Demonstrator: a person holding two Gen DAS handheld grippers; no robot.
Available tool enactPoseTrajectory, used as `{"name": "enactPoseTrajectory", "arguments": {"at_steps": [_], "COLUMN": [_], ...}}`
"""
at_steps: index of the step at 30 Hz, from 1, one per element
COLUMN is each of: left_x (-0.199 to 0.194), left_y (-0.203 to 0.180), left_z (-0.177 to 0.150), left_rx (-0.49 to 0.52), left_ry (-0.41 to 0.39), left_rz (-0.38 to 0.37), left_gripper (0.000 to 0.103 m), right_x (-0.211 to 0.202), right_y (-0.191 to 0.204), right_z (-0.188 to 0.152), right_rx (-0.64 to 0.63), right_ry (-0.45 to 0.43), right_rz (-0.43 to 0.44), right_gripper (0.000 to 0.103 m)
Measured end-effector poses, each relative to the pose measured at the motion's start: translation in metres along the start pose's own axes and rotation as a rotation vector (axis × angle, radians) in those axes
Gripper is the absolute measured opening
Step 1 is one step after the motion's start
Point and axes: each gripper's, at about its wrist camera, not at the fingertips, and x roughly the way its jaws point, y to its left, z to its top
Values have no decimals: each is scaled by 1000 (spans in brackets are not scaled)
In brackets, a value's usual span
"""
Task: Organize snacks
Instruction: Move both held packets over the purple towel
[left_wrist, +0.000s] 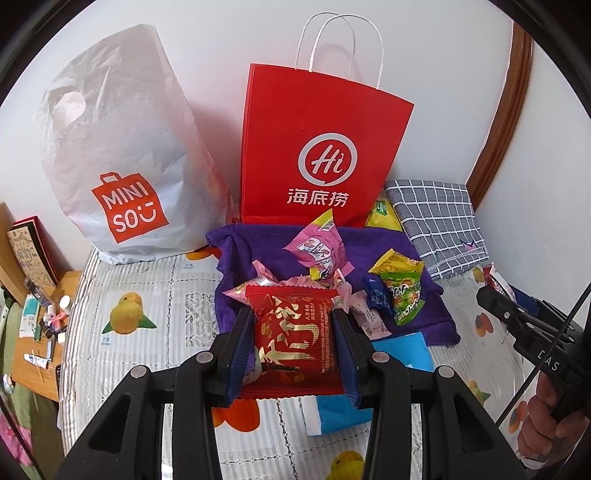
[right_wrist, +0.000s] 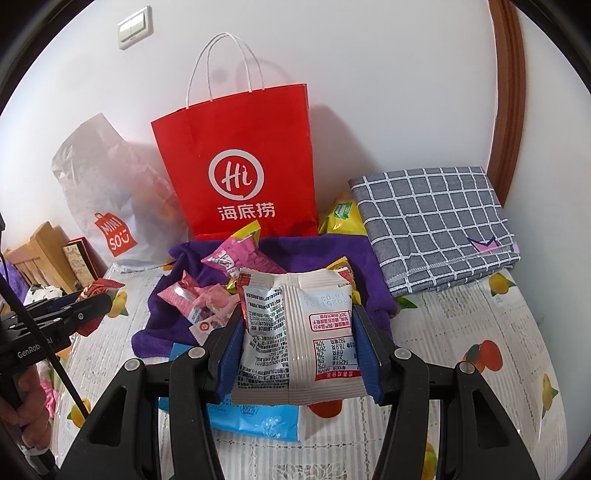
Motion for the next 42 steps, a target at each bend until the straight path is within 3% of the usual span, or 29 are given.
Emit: {"name": "enactPoseTrajectory", "arguments": {"at_steps": [10, 15, 42], "left_x": [10, 13, 50], "left_y": [-1, -3, -11], "left_z": [7, 11, 33], "left_rx": [8, 34, 45], "left_ry": [5, -11, 26], "left_rz": [7, 60, 39], "left_gripper": [40, 40, 40], "right_x": [9, 17, 50], "right_y": [-3, -3, -12], "right_z": [6, 12, 33], "right_rx": [-2, -7, -20], "right_ry": [3, 4, 2], "right_rz": [-2, -1, 4], "right_gripper": [54, 54, 54]}}
